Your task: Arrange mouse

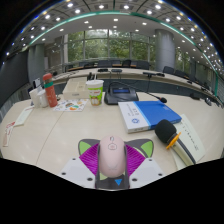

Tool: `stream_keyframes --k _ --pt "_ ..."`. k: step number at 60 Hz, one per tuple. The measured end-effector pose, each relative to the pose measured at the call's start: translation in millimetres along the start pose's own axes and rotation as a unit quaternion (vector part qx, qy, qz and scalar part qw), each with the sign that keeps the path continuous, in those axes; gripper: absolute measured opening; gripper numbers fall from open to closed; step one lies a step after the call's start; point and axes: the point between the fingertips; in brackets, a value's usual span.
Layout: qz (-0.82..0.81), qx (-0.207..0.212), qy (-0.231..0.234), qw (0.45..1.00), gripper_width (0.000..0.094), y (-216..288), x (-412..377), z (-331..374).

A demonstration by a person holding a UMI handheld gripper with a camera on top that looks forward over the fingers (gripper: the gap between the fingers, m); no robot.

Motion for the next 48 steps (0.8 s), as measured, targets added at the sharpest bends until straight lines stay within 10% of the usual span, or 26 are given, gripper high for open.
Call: stream_keyframes --k 17,23,48 --pt "-0.008 -0.048 0.033 0.998 0.0494 -50 19 -32" --pt "-0.01 -0.058 0.044 0.997 0.0874 -52 14 -24" --pt "-0.019 -0.043 -0.014 0.999 0.0854 -26 -34 125"
Point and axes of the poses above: the point between the fingertips, and its own axes, seen from behind it with the camera up: x to the right, y up, z backward, against the way the camera looks, and after that the axes turned 9 degrees about y, right-handed
